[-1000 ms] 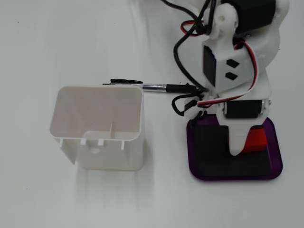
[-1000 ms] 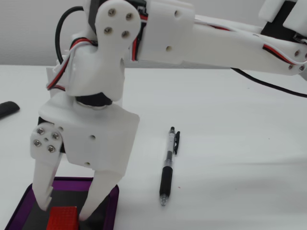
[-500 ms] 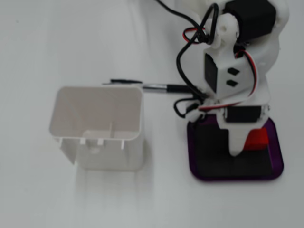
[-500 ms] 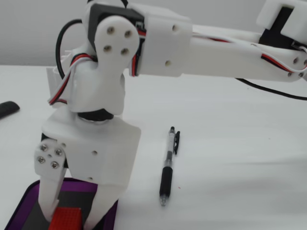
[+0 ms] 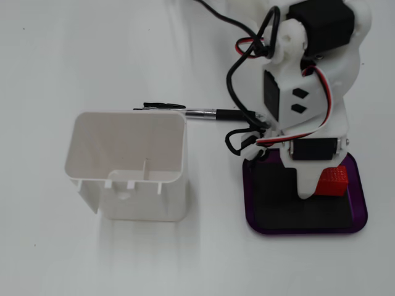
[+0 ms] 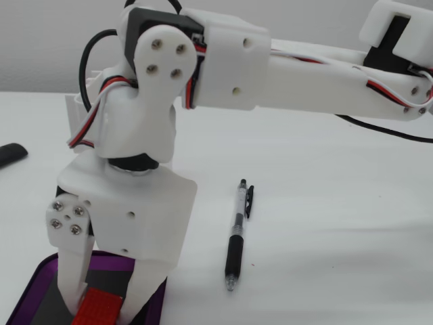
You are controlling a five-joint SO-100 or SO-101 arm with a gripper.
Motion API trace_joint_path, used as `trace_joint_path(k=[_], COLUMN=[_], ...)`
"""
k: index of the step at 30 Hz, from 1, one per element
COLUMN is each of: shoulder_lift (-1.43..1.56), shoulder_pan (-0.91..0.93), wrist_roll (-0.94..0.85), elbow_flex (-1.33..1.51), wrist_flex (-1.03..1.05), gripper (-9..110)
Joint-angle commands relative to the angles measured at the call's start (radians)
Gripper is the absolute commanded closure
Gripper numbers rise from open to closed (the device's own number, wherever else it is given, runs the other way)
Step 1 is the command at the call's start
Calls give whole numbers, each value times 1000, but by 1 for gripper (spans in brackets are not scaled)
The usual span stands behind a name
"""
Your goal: Remove the cube from the box.
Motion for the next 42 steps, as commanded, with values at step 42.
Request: trace_joint_path(k=[42], shoulder_lift=[1493], shoulder_pan=[3], wrist_roll=[-129], elbow_flex=[1835], wrist_flex=[-285], gripper=[102])
